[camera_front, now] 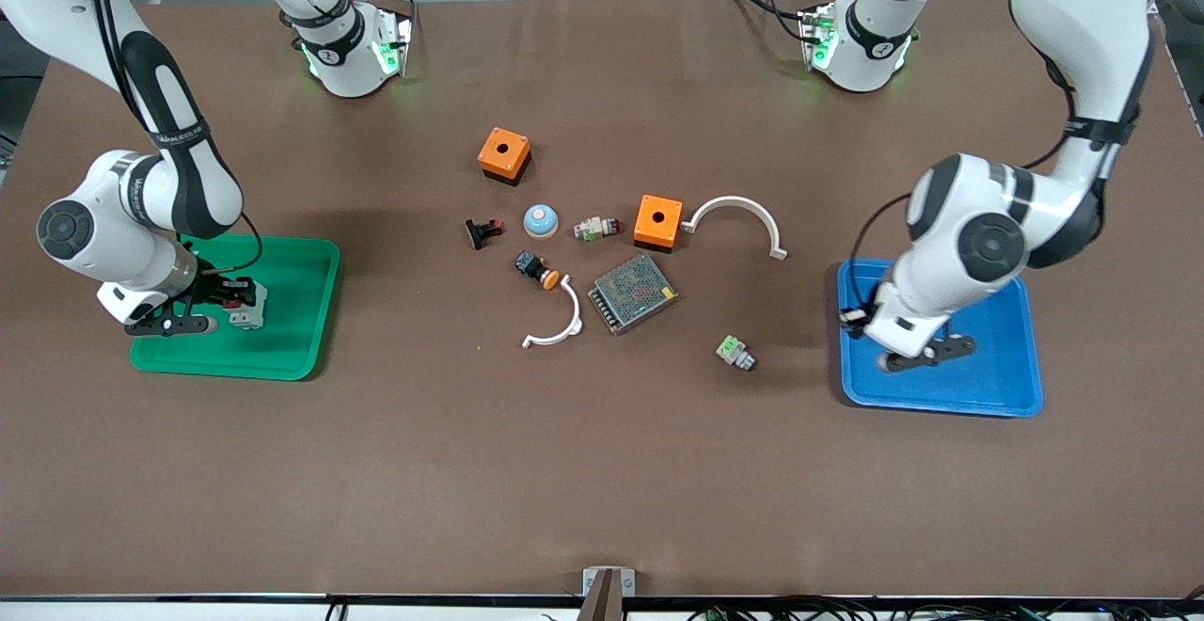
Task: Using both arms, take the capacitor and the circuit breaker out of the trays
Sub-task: 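Lift the capacitor with the left gripper while the right gripper carries the breaker, then lower the capacitor onto the table while the right gripper sets down the breaker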
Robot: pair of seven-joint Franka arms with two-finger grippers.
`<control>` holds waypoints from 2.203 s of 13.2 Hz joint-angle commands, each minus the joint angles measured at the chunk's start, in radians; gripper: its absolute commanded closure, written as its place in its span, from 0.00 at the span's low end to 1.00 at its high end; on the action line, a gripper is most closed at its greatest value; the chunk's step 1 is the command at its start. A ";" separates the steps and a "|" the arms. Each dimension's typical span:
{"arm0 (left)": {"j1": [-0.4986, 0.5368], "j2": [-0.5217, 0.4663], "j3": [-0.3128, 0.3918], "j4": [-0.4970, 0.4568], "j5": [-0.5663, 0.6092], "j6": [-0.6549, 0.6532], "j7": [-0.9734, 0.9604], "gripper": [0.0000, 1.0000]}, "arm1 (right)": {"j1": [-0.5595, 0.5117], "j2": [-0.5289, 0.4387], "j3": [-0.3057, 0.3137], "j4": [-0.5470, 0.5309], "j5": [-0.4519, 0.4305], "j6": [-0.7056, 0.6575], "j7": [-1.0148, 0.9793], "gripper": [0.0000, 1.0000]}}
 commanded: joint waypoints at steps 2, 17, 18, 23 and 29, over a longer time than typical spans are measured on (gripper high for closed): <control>0.000 -0.013 -0.098 -0.028 0.009 -0.009 -0.151 1.00 | 0.032 -0.050 0.003 0.023 -0.001 -0.050 -0.021 0.89; -0.150 0.105 -0.112 -0.073 0.023 0.092 -0.356 1.00 | 0.604 0.021 0.003 0.303 0.140 -0.334 0.654 0.92; -0.152 0.115 -0.110 -0.079 0.023 0.118 -0.357 1.00 | 0.613 0.052 0.003 0.316 0.140 -0.307 0.661 0.92; -0.155 0.165 -0.106 -0.073 0.029 0.124 -0.359 0.83 | 0.649 0.162 0.003 0.384 0.140 -0.259 0.747 0.91; -0.158 0.202 -0.095 -0.051 0.116 0.126 -0.405 0.32 | 0.664 0.212 0.003 0.392 0.141 -0.205 0.749 0.89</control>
